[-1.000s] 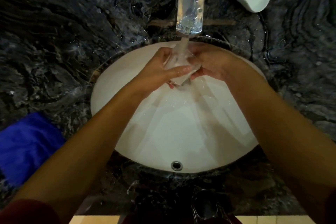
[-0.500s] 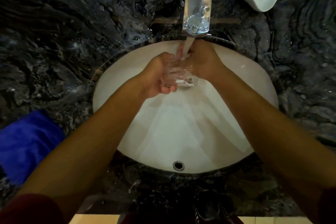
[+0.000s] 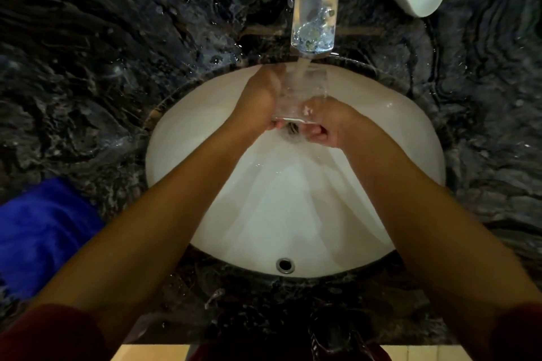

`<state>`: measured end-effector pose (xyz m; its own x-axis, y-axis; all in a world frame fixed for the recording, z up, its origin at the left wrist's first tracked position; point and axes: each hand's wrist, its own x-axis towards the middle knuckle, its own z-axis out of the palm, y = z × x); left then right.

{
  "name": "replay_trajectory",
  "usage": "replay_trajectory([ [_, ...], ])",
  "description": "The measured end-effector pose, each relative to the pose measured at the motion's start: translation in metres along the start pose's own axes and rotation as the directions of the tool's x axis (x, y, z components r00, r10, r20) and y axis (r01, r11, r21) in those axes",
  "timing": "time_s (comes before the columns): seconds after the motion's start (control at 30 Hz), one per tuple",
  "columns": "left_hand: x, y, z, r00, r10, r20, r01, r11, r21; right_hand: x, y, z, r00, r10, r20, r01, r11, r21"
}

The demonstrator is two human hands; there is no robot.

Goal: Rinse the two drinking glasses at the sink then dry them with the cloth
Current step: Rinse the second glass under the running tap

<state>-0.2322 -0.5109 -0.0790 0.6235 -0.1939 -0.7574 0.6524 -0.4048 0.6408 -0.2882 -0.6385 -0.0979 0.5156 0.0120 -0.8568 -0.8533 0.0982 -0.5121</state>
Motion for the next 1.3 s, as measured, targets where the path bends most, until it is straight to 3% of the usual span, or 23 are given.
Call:
replay_trajectory([
  [0.07, -0.001, -0.011, 0.000, 0.989, 0.145, -0.014, -0.144, 0.986, 0.080, 0.005, 0.015, -0.006, 0.984, 0.096, 0.150, -0.107, 0.992, 0.068],
  [0.13, -0.008, -0.030, -0.002, 0.937, 0.346, 0.046, -0.349, 0.935, 0.071, 0.002, 0.017, -0.009, 0.975, 0.150, 0.165, -0.141, 0.988, -0.063],
  [0.23, -0.010, -0.040, 0.001, 0.962, 0.272, 0.028, -0.269, 0.960, -0.075, -0.011, -0.003, -0.013, 0.995, 0.084, -0.049, -0.097, 0.909, -0.406],
  [0.3, -0.009, -0.038, 0.008, 0.990, 0.138, 0.012, -0.131, 0.962, -0.237, -0.018, -0.009, -0.019, 0.964, -0.114, -0.241, -0.009, 0.890, -0.456],
  [0.37, -0.009, -0.034, 0.010, 0.999, 0.024, 0.038, -0.009, 0.930, -0.368, -0.025, -0.007, -0.020, 0.851, -0.358, -0.385, 0.209, 0.902, -0.377],
  [0.4, -0.009, -0.033, 0.009, 0.998, -0.001, 0.058, 0.024, 0.924, -0.383, -0.030, -0.005, -0.018, 0.820, -0.418, -0.390, 0.303, 0.896, -0.324],
  [0.47, -0.011, -0.028, 0.007, 0.995, -0.016, 0.100, 0.051, 0.932, -0.358, -0.038, 0.000, -0.012, 0.860, -0.417, -0.294, 0.408, 0.908, -0.095],
  [0.53, -0.012, -0.022, 0.003, 0.987, -0.012, 0.162, 0.063, 0.948, -0.312, -0.044, 0.000, -0.006, 0.916, -0.382, -0.123, 0.393, 0.915, 0.086],
  [0.6, -0.014, -0.019, 0.003, 0.982, 0.046, 0.182, -0.006, 0.977, -0.215, -0.038, 0.000, -0.003, 0.928, -0.367, -0.059, 0.372, 0.918, 0.140],
  [0.7, -0.016, -0.022, 0.005, 0.974, 0.215, 0.072, -0.212, 0.976, -0.045, -0.025, -0.004, -0.006, 0.969, -0.244, 0.022, 0.222, 0.910, 0.350],
  [0.8, -0.015, -0.027, 0.007, 0.933, 0.360, 0.004, -0.360, 0.932, -0.031, -0.022, -0.011, -0.011, 0.953, -0.223, 0.207, 0.101, 0.873, 0.477],
  [0.9, -0.009, -0.023, 0.004, 0.959, 0.284, -0.006, -0.281, 0.943, -0.178, -0.022, -0.014, -0.007, 0.934, -0.271, 0.232, 0.185, 0.924, 0.336],
  [1.0, -0.006, -0.014, -0.004, 0.993, 0.042, 0.112, -0.017, 0.976, -0.216, -0.028, -0.017, -0.002, 0.932, -0.316, 0.180, 0.317, 0.948, 0.023],
  [1.03, -0.004, -0.015, -0.008, 0.979, -0.067, 0.194, 0.101, 0.980, -0.171, -0.032, -0.017, -0.002, 0.917, -0.356, 0.182, 0.387, 0.905, -0.178],
  [1.07, -0.004, -0.017, -0.013, 0.951, -0.162, 0.262, 0.202, 0.970, -0.133, -0.037, -0.017, -0.001, 0.882, -0.407, 0.236, 0.470, 0.782, -0.409],
  [1.1, -0.001, -0.021, -0.017, 0.928, -0.217, 0.302, 0.260, 0.959, -0.111, -0.042, -0.016, 0.002, 0.837, -0.444, 0.319, 0.542, 0.588, -0.601],
  [1.17, 0.003, -0.026, -0.019, 0.913, -0.245, 0.325, 0.305, 0.941, -0.145, -0.051, -0.015, 0.009, 0.783, -0.448, 0.432, 0.576, 0.258, -0.776],
  [1.23, 0.003, -0.024, -0.015, 0.930, -0.225, 0.291, 0.300, 0.923, -0.243, -0.049, -0.018, 0.011, 0.775, -0.507, 0.377, 0.528, 0.192, -0.828],
  [1.3, -0.003, -0.018, -0.008, 0.944, -0.185, 0.274, 0.273, 0.904, -0.329, -0.042, -0.022, 0.011, 0.784, -0.584, 0.211, 0.479, 0.352, -0.804],
])
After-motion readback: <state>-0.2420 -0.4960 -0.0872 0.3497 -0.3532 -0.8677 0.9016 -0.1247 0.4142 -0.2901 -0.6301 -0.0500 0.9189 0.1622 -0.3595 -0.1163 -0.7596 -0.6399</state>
